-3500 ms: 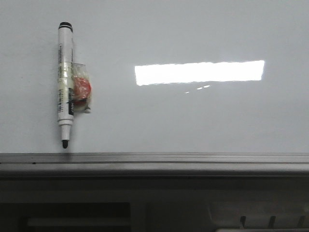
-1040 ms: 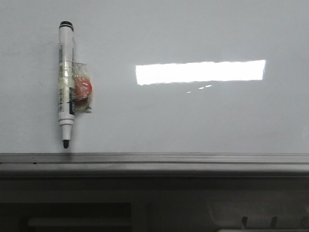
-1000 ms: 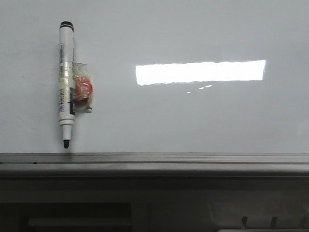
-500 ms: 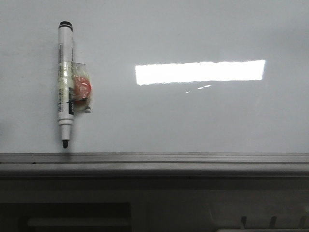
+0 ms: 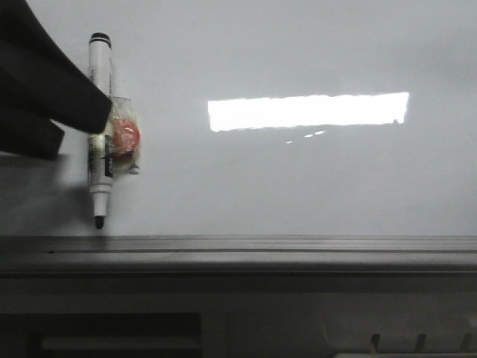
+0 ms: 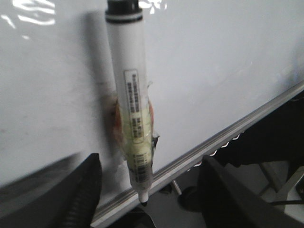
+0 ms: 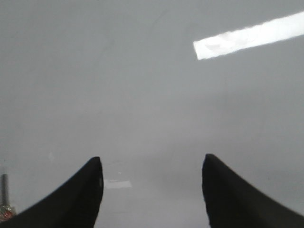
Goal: Write number 3 on whiteboard
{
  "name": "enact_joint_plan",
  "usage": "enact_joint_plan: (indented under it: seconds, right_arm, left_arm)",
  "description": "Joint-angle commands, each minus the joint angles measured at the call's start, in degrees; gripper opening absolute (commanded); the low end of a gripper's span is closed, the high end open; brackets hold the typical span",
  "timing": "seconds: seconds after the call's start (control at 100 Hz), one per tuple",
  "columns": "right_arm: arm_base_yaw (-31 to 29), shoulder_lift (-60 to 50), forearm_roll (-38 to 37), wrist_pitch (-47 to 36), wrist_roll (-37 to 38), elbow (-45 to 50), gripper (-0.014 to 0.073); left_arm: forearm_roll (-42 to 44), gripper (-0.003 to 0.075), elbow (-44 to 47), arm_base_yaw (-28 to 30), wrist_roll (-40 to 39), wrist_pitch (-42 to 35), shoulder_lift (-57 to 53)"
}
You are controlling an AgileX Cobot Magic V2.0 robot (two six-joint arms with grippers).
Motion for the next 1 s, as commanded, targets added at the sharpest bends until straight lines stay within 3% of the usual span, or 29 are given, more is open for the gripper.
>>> enact_joint_plan:
  seconds: [0.0,0.19,0.28,0.39,0.5,0.6,0.68,0.76,0.88,0.99]
  right_arm:
    - [0.0,0.7,-0.7,-5.1,-0.4,-2.1,0.0407]
    - [0.0,0.7,-0.7,-5.1,-0.4,-2.1,0.0407]
    - [0.0,0.7,-0.7,-5.1,-0.4,-2.2,0.0407]
    - [0.4,0.7,-0.7,-5.0,-0.4,-3.2,0.0407]
    - [3.3,0.7,-0.7,-5.0,-0.4,-5.7,0.0407]
    - [8.6,2.2,-0.7,-4.0,-3.8,-9.4,0.0407]
    - [15.3,5.4,-0.7,0.7,-12.0,-13.1,0.0407]
    - [22.8,10.1,-0.7,9.4,-23.3,-17.9,0.0407]
    - [34.2,18.6,-0.7,20.9,-33.2,-24.4,0.0407]
    - [41.9,25.7,-1.4,21.3,-33.6,-28.1,0.0407]
  left_arm:
    - [-2.5,0.0408,-1.9,-1.3,0.2,-2.0,1.9]
    - [-2.5,0.0363,-1.9,-1.3,0.2,-4.9,5.9]
    - [-2.5,0.0231,-1.9,-1.3,0.2,-6.0,7.1]
    - [-2.5,-0.0021,-1.9,-1.3,0.2,-6.1,7.7]
    - [-2.5,-0.0020,-3.4,-1.3,1.5,-3.4,7.5]
    - [-2.6,-0.0021,-8.1,-2.0,13.7,5.1,6.0]
    - [-1.6,-0.0021,-12.5,-4.1,25.0,13.5,3.9]
    - [5.0,-0.0021,-17.6,-6.5,33.2,19.2,2.2]
    - [17.8,-0.0021,-22.8,-9.3,34.8,21.0,1.0]
    - [22.8,-0.0021,-24.6,-9.5,34.8,21.1,1.0]
